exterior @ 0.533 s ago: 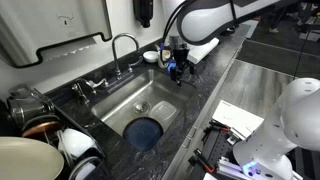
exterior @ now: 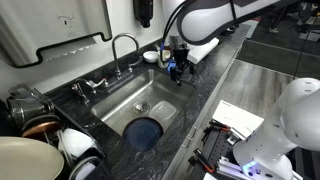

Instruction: Turn the tap

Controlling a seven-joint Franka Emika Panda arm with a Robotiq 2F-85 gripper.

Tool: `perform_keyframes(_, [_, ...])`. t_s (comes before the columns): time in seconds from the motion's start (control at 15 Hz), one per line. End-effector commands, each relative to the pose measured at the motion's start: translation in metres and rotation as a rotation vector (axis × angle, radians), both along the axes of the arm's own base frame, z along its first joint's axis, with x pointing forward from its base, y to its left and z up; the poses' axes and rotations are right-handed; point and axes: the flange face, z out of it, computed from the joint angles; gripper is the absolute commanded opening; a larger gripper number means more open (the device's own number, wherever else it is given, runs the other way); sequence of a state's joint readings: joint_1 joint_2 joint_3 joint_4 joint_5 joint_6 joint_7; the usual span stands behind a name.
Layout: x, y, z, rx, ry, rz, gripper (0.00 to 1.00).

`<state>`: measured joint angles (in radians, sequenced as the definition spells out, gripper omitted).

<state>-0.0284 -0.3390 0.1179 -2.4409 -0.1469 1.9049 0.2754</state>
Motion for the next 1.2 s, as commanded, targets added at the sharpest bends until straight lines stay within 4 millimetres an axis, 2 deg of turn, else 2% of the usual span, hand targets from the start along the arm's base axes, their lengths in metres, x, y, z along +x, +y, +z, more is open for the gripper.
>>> perform_keyframes(0.0, [0.020,0.000,-0.003,0.025,-0.069,0.010,1.00])
perform_keyframes(0.33, [0.064,-0.002,-0.007,0.130,-0.218,0.018,1.00])
perform_keyframes(0.53, [0.092,-0.015,-0.004,0.156,-0.335,0.063,1.00])
perform_keyframes(0.93, [0.140,-0.049,0.014,0.146,-0.489,0.410,1.00])
perform_keyframes(1.13, [0.162,-0.055,0.022,0.167,-0.601,0.525,1.00])
